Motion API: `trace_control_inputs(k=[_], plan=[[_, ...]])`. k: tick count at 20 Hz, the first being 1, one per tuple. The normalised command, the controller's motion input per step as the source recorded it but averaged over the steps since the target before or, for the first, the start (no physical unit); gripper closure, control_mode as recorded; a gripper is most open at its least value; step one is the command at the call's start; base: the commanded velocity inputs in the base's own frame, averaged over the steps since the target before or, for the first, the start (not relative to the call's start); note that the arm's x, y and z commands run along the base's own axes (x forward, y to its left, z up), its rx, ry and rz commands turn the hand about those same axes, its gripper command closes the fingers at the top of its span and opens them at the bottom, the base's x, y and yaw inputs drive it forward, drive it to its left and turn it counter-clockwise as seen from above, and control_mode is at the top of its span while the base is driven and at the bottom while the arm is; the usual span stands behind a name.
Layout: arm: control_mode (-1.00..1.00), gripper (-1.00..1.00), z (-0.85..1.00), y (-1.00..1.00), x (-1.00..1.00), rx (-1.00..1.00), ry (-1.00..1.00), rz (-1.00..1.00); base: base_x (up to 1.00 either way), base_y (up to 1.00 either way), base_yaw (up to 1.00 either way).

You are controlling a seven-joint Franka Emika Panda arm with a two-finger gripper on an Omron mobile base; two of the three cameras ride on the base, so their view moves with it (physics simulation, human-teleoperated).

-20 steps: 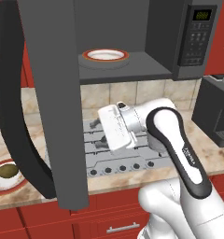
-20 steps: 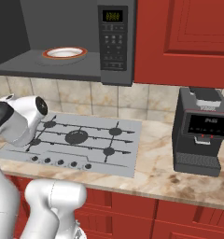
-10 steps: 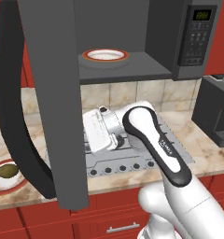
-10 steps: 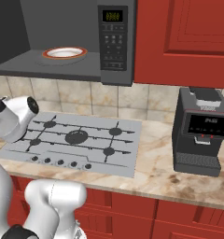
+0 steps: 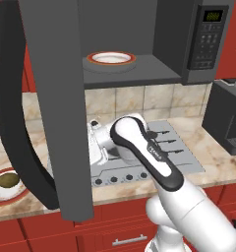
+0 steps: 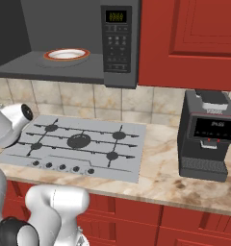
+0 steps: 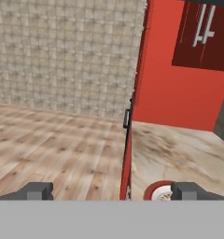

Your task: Pick the potato from the counter and place it in the microwave. Then turn on the microwave.

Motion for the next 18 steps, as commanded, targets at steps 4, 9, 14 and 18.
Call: trace_control_inputs(k=[4, 9, 14, 18], plan=[[-1.0, -1.0, -0.25, 0.32, 0.01, -0.03, 0.01, 0.01, 0.0, 0.0, 0.0], [-1.0, -1.0, -0.11, 0.3, 0.01, -0.03, 0.01, 0.0, 0.0, 0.0, 0.0], [-1.0, -1.0, -0.13, 0.25, 0.1, -0.04, 0.04, 0.0, 0.0, 0.0, 0.0], [-1.0, -1.0, -0.17, 0.21, 0.17, -0.04, 0.06, 0.0, 0.0, 0.0, 0.0]])
